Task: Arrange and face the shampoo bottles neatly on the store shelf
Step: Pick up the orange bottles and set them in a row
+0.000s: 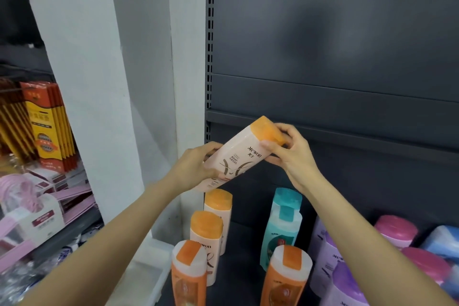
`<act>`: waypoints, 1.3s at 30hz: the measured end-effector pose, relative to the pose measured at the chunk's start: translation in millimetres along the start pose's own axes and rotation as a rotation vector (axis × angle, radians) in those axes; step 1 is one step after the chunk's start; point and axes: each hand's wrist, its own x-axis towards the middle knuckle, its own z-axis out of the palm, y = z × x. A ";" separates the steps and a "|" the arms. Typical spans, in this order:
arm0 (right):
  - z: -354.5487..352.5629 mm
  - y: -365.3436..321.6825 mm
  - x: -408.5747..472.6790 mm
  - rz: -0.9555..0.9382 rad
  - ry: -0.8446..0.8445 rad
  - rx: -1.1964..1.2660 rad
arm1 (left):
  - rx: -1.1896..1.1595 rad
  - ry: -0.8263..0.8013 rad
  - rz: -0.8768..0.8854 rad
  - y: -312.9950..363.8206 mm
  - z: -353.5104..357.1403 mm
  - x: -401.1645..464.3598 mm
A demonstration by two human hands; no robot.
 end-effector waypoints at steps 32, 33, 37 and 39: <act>56.7 112.8 68.6 0.117 -0.125 -0.709 | -0.092 -0.202 -0.493 -78.9 62.4 19.0; 58.1 115.2 69.3 0.132 -0.141 -0.709 | -0.095 -0.202 -0.497 -78.8 62.2 18.4; 61.3 126.5 69.7 0.180 -0.181 -0.715 | -0.101 -0.198 -0.528 -79.8 61.3 16.4; 63.5 131.6 68.8 0.195 -0.200 -0.720 | -0.110 -0.194 -0.530 -80.2 62.1 17.0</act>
